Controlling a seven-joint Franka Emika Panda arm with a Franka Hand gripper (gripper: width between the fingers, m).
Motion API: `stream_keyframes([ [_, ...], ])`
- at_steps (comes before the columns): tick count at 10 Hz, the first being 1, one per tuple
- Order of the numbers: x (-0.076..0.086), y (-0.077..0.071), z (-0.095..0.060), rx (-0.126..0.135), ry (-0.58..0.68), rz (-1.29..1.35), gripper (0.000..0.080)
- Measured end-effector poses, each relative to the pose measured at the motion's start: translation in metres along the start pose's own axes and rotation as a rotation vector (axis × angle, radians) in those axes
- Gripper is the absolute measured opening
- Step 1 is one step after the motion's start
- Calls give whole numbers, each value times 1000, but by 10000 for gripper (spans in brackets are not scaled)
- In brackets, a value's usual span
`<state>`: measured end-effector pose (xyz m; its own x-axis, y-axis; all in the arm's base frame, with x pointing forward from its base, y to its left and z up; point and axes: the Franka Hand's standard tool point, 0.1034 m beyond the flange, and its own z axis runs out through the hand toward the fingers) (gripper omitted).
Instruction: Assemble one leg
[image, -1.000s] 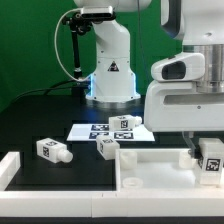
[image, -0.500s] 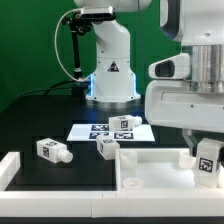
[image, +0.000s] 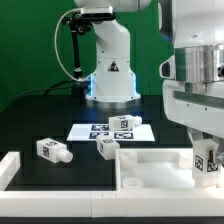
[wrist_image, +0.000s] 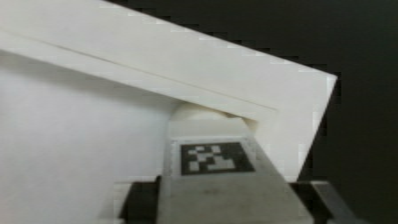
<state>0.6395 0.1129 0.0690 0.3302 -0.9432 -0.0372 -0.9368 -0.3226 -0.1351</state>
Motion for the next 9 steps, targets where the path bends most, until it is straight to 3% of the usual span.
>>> stream_keyframes([
  [1, -1, 0, 0, 0, 0, -2, 289],
  [2, 0, 0, 0, -5, 3, -198, 378],
  [3, 2, 0, 0, -8, -1, -426, 536],
  [4, 1, 1, 0, -17, -12, -573, 615],
  [7, 2, 4, 1, -20, -13, -769, 648],
  [9, 5, 1, -1, -34, 1, -1148, 649],
])
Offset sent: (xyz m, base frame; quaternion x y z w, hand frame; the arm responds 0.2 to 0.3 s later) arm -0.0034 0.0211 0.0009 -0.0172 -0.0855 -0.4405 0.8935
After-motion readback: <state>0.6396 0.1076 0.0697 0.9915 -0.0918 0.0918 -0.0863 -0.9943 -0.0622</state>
